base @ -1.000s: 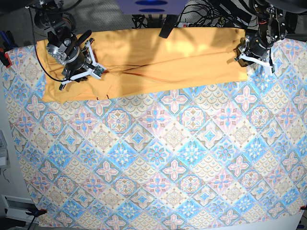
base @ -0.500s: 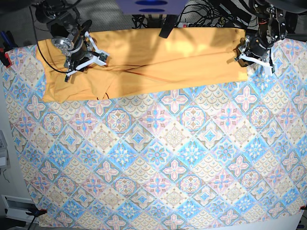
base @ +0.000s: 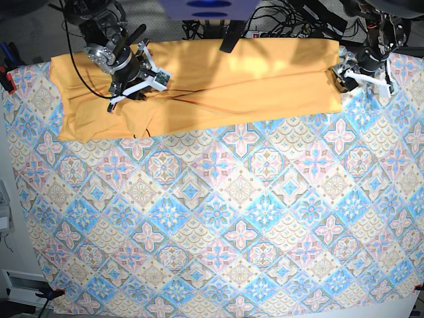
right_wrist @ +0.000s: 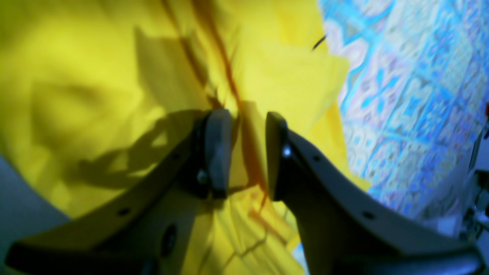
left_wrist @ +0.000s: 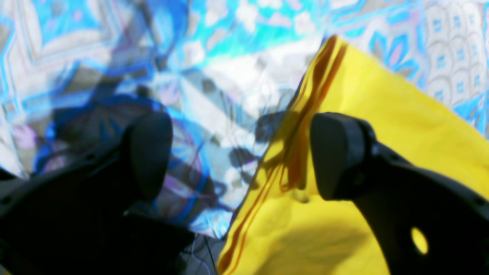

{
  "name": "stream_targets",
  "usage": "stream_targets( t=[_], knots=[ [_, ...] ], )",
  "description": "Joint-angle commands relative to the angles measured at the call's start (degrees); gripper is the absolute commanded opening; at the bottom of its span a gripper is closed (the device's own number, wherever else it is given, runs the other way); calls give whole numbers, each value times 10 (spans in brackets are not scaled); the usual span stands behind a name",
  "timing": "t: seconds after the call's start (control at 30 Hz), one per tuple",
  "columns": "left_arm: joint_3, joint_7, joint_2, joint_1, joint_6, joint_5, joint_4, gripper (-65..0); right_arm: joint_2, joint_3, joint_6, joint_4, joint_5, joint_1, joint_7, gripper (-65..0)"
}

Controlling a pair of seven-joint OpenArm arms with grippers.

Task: Fold the T-shirt properly
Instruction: 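Slide the right gripper along the shirt toward the left gripper, folding inward, then grasp the shirt's end beside the left gripper with the left gripper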

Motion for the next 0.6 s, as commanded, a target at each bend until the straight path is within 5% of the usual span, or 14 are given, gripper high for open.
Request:
stream_targets(
  t=[0.0, 0.13, 0.37, 0.57],
  knots=[
    [-6, -6, -8, -1, -6, -8, 8, -81, -7, -2, -4, 13, 3, -1, 15, -489],
    [-7, -6, -8, -1, -6, -8, 8, -81, -33, -11, -4, 18, 47, 0, 15, -499],
    [-6, -6, -8, -5, -6, -6, 8, -81, -35, -110, -4, 13, 61, 37, -39, -632],
    [8, 26, -7, -21, -7, -8, 8, -81, -35, -138, -4, 6, 61, 52, -54, -640]
  ],
)
